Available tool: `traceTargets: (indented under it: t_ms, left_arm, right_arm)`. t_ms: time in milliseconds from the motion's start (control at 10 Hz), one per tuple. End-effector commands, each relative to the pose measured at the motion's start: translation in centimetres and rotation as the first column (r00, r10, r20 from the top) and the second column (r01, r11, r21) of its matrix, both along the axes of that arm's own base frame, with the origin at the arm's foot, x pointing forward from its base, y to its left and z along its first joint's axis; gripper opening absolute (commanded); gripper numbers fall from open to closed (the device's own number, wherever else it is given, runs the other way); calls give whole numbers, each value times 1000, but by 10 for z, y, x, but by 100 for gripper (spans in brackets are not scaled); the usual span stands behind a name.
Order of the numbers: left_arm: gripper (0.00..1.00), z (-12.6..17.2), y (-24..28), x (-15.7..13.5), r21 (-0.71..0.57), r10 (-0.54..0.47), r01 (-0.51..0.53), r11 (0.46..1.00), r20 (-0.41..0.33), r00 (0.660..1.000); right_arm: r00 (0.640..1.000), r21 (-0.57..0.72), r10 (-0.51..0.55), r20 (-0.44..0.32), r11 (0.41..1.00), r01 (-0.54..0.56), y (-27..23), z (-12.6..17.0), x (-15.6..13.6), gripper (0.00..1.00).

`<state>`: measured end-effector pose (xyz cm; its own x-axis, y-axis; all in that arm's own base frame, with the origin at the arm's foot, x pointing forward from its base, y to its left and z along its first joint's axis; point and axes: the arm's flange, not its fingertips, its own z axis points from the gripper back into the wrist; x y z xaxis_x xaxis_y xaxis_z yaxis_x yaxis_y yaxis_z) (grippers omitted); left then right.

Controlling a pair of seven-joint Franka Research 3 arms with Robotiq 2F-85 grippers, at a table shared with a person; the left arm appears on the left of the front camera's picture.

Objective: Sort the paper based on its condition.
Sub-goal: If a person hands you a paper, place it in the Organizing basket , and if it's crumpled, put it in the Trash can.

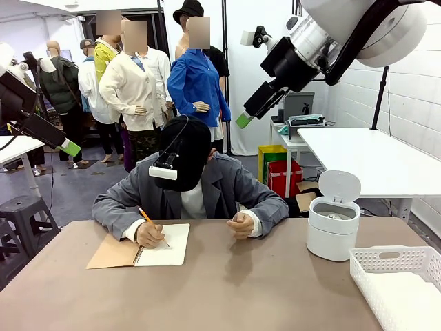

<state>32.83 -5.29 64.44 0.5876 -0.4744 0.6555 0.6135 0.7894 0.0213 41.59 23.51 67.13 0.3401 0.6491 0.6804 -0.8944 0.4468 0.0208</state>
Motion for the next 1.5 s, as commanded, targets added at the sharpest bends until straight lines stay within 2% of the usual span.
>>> traceTargets:
  t_ms: [0, 200, 400, 700, 1000, 1100, 1400]
  left_arm:
    - [100, 0, 1, 0, 2, -1, 1, 1000, 1, 1000]
    - [100, 0, 1, 0, 2, -1, 1, 1000, 1, 1000]
    - [100, 0, 1, 0, 2, -1, 1, 1000, 1, 1000]
    - [100, 0, 1, 0, 2, -1, 1, 1000, 1, 1000]
    - [100, 0, 1, 0, 2, -1, 1, 1000, 1, 1000]
    - [100, 0, 1, 0, 2, -1, 1, 1000, 1, 1000]
    - [100, 0, 1, 0, 2, -1, 1, 1000, 1, 1000]
  right_arm:
    - [1000, 0, 0, 0, 1000, 0, 0, 0, 0, 100]
    - [998, -2, 67, -19, 998, -67, 13, -4, 18, 100]
    - [995, -59, 95, -29, 994, -97, 31, -9, 24, 100]
    - [996, -67, 84, -1, 994, -84, 46, -19, 37, 100]
    - [991, -38, 133, -24, 990, -133, 48, -29, 43, 100]
    - [996, -51, 80, -42, 995, -82, 51, -26, 33, 100]
    - [996, -51, 80, -42, 995, -82, 51, -26, 33, 100]
